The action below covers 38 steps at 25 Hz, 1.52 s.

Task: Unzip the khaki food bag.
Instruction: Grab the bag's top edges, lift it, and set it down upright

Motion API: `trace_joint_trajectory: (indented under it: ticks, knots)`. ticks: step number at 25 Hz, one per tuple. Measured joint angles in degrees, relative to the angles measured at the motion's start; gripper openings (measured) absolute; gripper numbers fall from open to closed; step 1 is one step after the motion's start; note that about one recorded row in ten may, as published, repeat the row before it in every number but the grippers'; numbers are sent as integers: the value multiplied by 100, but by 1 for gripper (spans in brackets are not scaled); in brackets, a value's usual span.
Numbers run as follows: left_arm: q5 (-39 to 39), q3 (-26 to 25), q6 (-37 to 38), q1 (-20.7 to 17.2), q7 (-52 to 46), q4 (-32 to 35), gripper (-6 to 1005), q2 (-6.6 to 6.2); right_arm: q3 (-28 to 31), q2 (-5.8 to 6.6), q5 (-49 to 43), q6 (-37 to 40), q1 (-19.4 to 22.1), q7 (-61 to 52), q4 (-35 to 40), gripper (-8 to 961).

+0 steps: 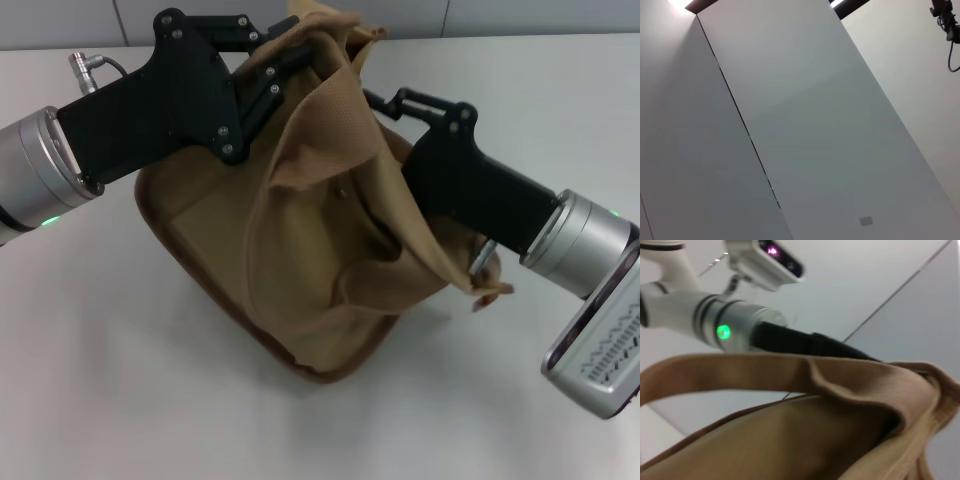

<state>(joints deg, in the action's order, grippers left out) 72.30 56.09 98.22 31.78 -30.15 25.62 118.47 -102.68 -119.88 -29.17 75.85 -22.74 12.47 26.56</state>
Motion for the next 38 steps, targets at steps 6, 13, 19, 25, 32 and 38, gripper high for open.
trace_joint_trajectory:
  ticks: [6, 13, 19, 25, 32, 38]
  knots:
    - [0, -2, 4, 5, 0, -13, 159, 0, -113, 0, 6, -1, 11, 126, -17, 480]
    - [-2, -2, 4, 2, 0, -22, 162, 7, -197, 0, 5, 0, 15, 333, -10, 347]
    - [-8, -4, 5, -1, 0, -22, 164, 9, -201, 0, 14, 2, 45, 370, 2, 110]
    - [-76, -8, -4, 4, 0, -23, 166, 10, -101, -1, 17, 357, 434, 437, -9, 4]
    - [-120, -18, -37, 20, 0, -22, 169, 9, 357, 0, 17, 1451, 1524, 672, -229, 2]
    - [-154, -19, -60, 45, 0, -22, 171, 8, 714, 0, 16, 2310, 1777, 677, -967, 1]
